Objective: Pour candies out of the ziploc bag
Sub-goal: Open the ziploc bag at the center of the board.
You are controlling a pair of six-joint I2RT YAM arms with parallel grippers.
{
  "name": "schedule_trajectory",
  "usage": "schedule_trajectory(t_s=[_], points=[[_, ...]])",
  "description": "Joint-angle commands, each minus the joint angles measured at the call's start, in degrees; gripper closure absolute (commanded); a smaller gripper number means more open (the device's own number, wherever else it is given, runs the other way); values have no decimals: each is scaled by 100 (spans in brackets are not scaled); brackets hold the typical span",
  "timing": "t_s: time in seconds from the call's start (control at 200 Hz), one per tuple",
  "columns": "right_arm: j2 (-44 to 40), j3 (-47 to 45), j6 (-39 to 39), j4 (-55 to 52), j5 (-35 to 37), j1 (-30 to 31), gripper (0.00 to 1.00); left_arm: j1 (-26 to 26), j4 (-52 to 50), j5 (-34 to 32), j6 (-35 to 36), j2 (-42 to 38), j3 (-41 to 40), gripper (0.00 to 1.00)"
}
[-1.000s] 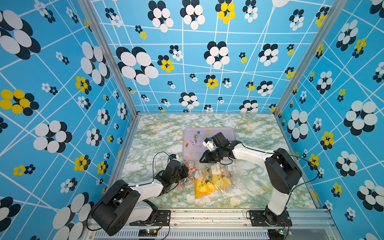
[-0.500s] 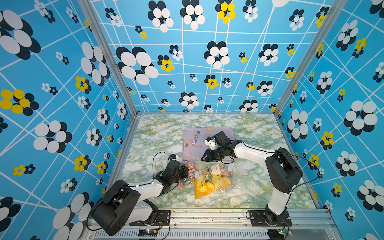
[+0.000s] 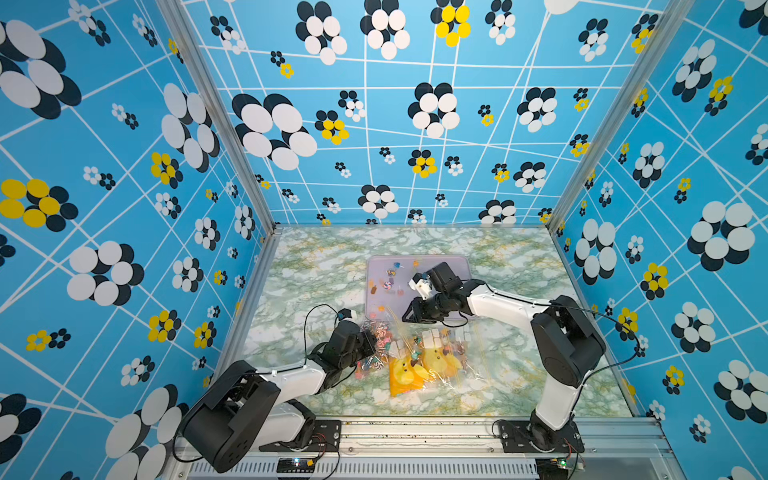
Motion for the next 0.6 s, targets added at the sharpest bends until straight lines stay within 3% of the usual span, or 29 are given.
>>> schedule_trajectory(t_s=[0.0,0.595], points=[[-167,145,-126,-172,127,-58,66,79,-846,-267,-7,102,-280,100],[-39,64,-112,-123,-15,103,66,86,-770,-239,-2,172,-229,100]])
